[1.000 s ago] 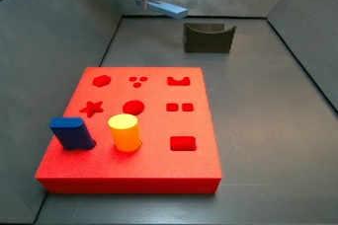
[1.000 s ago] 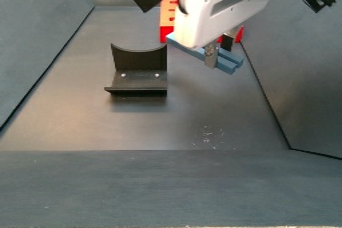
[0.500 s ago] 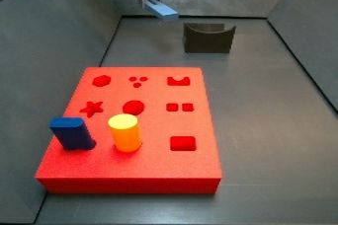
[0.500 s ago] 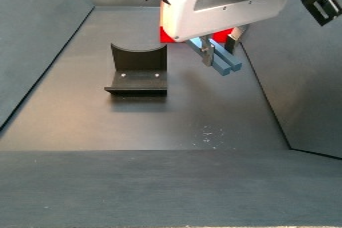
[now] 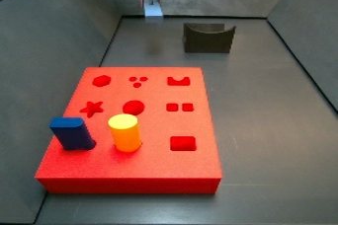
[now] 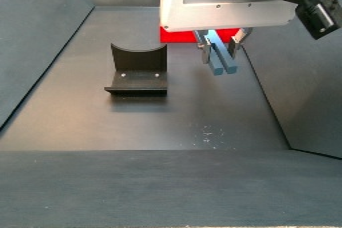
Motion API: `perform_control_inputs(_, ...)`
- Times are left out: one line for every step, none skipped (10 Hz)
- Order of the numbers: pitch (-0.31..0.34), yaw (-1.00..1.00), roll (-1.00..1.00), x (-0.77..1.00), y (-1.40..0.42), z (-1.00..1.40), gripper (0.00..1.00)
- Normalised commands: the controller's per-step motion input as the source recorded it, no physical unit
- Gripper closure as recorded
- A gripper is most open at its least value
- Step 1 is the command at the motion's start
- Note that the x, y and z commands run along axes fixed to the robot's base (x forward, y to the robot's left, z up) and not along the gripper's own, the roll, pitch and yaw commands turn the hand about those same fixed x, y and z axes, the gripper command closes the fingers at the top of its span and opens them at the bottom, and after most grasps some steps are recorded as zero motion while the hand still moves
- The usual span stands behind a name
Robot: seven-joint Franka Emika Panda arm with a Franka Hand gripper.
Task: Pick up the double-square object. Move up. Rotate the double-square object. Place the double-square object on the fixture. Regrasp the double-square object. Move to above the board. Insert the double-square object.
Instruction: Rotate the double-square object.
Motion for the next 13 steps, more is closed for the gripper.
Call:
perform_control_inputs(-0.057, -0.46, -0.09, 0.03, 0.02, -0.02, 1.0)
perform_control_inputs(-0.056, -0.31, -0.09, 0.03, 0.02, -0.02, 1.0)
perform_control_inputs(-0.055, -0.21, -0.09, 0.03, 0.02, -0.02, 1.0)
perform_control_inputs(0.0, 0.0, 0.0, 0.0, 0.0, -1.0, 1.0)
perform_control_inputs(-0.009, 0.04, 0.0, 0.01, 0.0, -1.0, 1.0)
perform_control_inputs(-0.027, 0.03, -0.01, 0.02, 0.0, -1.0, 1.0)
perform_control_inputs(-0.044, 0.03, -0.04, 0.03, 0.0, -1.0, 1.0)
perform_control_inputs(-0.05, 0.02, -0.05, 0.03, 0.0, -1.0, 1.0)
perform_control_inputs(-0.059, 0.02, -0.09, 0.04, 0.01, -1.0, 1.0)
perform_control_inputs(-0.067, 0.01, -0.11, 0.05, 0.01, -0.93, 1.0)
perform_control_inputs(-0.08, 0.01, -0.14, 0.04, 0.01, -0.8, 1.0)
perform_control_inputs(-0.088, 0.01, -0.15, 0.04, 0.01, -0.74, 1.0)
perform_control_inputs(-0.104, 0.0, -0.16, 0.03, 0.02, -0.63, 1.0)
